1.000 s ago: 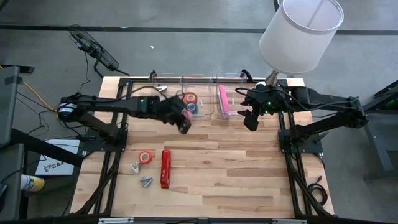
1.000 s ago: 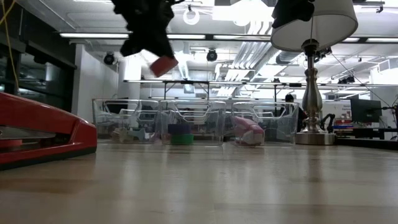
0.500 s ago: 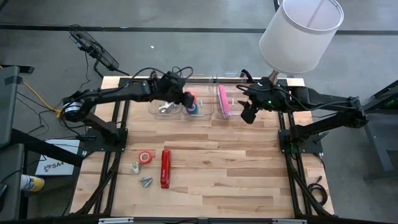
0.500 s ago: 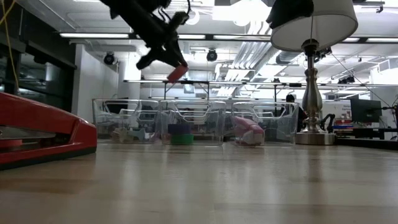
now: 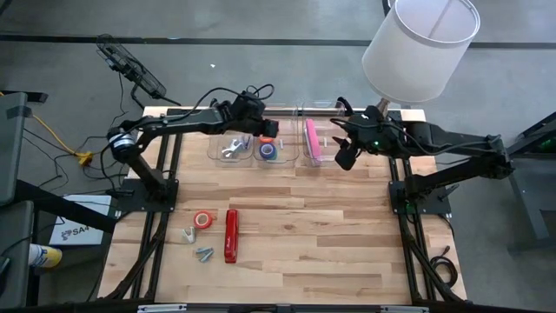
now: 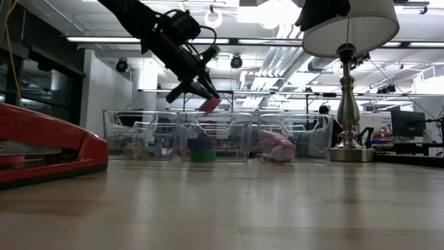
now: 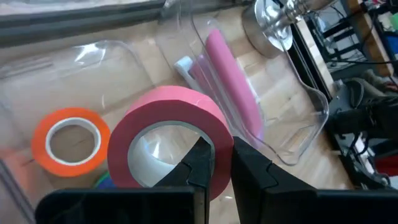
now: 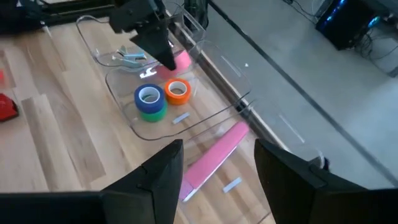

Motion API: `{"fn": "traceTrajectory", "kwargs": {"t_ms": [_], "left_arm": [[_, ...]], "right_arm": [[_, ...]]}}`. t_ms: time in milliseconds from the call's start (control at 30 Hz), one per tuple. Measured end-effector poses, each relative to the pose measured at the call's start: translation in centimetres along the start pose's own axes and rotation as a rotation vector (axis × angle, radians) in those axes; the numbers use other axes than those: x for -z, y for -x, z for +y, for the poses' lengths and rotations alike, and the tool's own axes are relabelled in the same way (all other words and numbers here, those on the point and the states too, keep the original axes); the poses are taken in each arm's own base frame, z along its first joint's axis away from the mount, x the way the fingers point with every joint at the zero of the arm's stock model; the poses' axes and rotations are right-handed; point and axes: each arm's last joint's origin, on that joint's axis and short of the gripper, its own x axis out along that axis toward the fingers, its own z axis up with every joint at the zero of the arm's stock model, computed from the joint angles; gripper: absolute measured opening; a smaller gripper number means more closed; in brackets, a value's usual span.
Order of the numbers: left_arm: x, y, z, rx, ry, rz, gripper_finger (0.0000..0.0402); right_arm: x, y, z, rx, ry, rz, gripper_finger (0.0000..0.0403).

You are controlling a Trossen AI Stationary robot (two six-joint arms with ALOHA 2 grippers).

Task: Pick and place Stapler, Stapler remover, tape
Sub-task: Put the pink tape into the middle transparent bin

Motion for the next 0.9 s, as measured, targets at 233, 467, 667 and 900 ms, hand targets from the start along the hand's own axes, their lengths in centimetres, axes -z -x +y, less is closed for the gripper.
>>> {"fn": "traceTrajectory", "kwargs": {"t_ms": [233, 467, 667, 900], "left_arm": [[-0.8, -1.6, 1.6, 0.003, 0.069, -0.017, 0.0037], [-0.8, -2.8, 2.2, -0.02, 0.083, -0.049, 0.004], [-0.2, -3.8, 2.9, -0.07, 0.064, -0.013, 0.0042], [-0.1, -3.8, 3.1, -0.104, 0.037, -0.026, 0.0043]], "right_arm": [[1.3, -1.2, 0.4, -0.003, -0.097, 0.035, 0.0188], [1.9, -2.0, 0.9, -0.034, -0.18, 0.04, 0.0188], [2.0, -2.4, 1.1, -0.044, -0.209, 0.011, 0.0188], [2.0, -2.4, 1.1, -0.044, -0.233, 0.012, 0.0188]]}}
